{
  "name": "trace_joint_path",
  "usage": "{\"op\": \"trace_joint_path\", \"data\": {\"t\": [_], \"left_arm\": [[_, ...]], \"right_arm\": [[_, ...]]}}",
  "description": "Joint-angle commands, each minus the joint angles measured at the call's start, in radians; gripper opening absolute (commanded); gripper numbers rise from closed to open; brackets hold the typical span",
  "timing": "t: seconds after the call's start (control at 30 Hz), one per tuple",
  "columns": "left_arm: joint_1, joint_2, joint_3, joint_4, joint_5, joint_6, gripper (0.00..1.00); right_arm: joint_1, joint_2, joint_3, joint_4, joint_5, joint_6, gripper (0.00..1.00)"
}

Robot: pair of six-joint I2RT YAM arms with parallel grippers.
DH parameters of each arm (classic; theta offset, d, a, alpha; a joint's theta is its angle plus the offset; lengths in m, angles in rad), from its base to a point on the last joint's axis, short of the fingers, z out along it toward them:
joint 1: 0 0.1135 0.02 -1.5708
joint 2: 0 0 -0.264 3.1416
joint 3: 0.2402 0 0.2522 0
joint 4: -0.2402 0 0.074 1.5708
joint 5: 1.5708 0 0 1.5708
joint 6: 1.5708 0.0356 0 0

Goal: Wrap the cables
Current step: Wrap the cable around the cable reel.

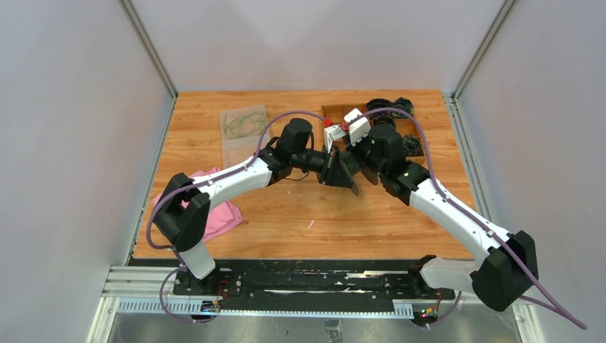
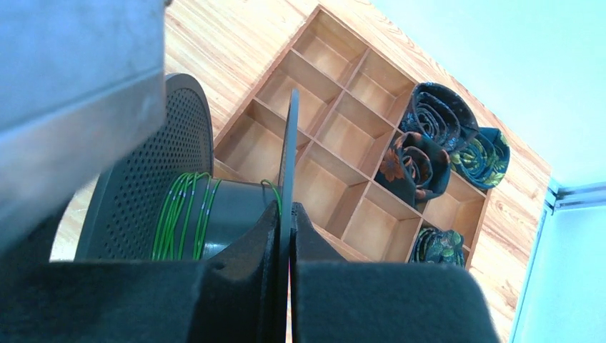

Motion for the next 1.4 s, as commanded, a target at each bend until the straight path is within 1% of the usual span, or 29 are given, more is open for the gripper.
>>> {"op": "trace_joint_path", "data": {"t": [0.0,0.07,0.27,0.33,0.37,0.47,0.6,0.8,0.87,1.03,1.17,1.23,1.37], "left_arm": [[0.036,-0.034,-0.037,0.180,0.071,-0.214,0.00],[0.036,-0.030,-0.048,0.231,0.067,-0.283,0.00],[0.037,-0.029,-0.077,0.294,0.020,-0.435,0.00],[0.038,-0.025,-0.072,0.318,0.025,-0.477,0.00],[0.038,-0.022,-0.068,0.318,0.030,-0.491,0.00],[0.038,-0.024,-0.074,0.343,0.038,-0.547,0.00],[0.037,-0.034,-0.119,0.473,0.030,-0.681,0.00],[0.041,-0.040,-0.159,0.583,0.015,-0.783,0.00],[0.044,-0.045,-0.172,0.585,0.007,-0.785,0.01],[0.051,-0.060,-0.196,0.580,-0.008,-0.749,0.06],[0.051,-0.072,-0.186,0.470,-0.029,-0.616,0.05],[0.051,-0.073,-0.182,0.443,-0.042,-0.556,0.01],[0.051,-0.051,-0.142,0.400,-0.042,-0.492,0.00]], "right_arm": [[-0.011,0.007,0.011,-0.094,0.178,-0.060,0.01],[-0.010,0.023,0.025,-0.104,0.215,-0.034,0.01],[-0.010,0.057,0.067,-0.110,0.302,0.022,0.01],[-0.010,0.081,0.085,-0.101,0.326,0.014,0.01],[-0.011,0.094,0.097,-0.099,0.373,0.007,0.01],[-0.018,0.124,0.129,-0.087,0.423,-0.018,0.01],[-0.022,0.145,0.135,-0.020,0.464,-0.074,0.01],[-0.024,0.155,0.122,0.046,0.491,-0.119,0.01],[-0.024,0.153,0.115,0.059,0.492,-0.134,0.01],[-0.027,0.156,0.106,0.081,0.497,-0.156,0.01],[-0.029,0.146,0.095,0.089,0.484,-0.154,0.01],[-0.029,0.142,0.092,0.085,0.474,-0.150,0.01],[-0.029,0.125,0.092,0.042,0.391,-0.096,0.01]]}}
